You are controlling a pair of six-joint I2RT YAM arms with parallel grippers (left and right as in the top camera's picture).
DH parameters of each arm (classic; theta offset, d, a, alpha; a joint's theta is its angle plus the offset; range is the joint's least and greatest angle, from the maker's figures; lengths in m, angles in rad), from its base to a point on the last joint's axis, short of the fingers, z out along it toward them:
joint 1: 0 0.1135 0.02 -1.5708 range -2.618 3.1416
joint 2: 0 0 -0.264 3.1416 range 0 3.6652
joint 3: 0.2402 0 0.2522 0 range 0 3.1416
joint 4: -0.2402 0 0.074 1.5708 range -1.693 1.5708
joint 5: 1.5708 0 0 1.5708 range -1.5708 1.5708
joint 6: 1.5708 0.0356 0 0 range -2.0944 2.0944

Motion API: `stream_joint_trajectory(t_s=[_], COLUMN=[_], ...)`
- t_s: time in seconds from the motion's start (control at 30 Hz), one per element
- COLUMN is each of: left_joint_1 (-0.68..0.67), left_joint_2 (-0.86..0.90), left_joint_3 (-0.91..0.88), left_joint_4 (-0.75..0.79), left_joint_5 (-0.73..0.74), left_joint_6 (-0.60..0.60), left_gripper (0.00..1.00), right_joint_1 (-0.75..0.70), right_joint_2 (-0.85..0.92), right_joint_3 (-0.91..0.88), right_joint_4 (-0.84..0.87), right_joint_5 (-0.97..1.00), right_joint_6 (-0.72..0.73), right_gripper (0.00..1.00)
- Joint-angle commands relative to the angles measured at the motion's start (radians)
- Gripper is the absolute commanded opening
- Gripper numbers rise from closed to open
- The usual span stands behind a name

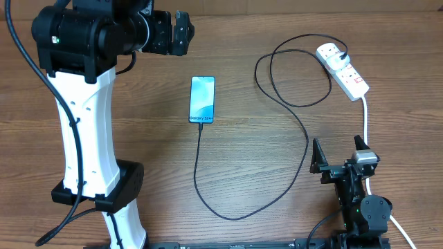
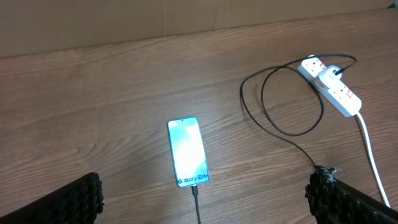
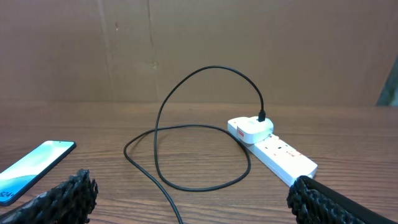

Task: Plug charger to phone and switch on socket

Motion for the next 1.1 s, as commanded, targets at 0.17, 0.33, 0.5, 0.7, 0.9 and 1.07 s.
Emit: stream_joint_trajectory(t_s=[0.17,0.33,0.5,0.7,0.9,1.07], left_joint_1=[-0.001,-0.003,-0.002,0.015,0.058,0.117], left_joint_2=[-0.032,-0.138,-0.301,-0.508,-0.702,-0.845], left_joint_3=[-0.205,-0.513,-0.863,-1.226,-1.487,-1.648], left_joint_4=[0.054,0.249,0.453,0.711,0.867,0.892], left_joint_5=[-0.007,-0.002,-0.006,-0.006,-0.006,-0.006], left_joint_6=[-0.075,-0.101,-0.100,-0.100,-0.100,-0.100], left_gripper=[1.00,1.00,1.00,1.00,1.00,1.00], right_joint_1=[0.005,0.005,0.005,0.005,0.005,0.005], right_joint_2=[-0.010,-0.010,-0.010,-0.010,-0.010,-0.010], right_joint_3=[-0.010,-0.010,-0.010,-0.010,-0.010,-0.010], right_joint_4=[0.008,0.008,0.008,0.008,0.008,0.009], right_joint_5=[0.002,0.002,0.002,0.002,0.002,0.002], right_joint_6=[0.004,0.004,0.003,0.004,0.003,0.004], right_gripper=[1.00,1.00,1.00,1.00,1.00,1.00])
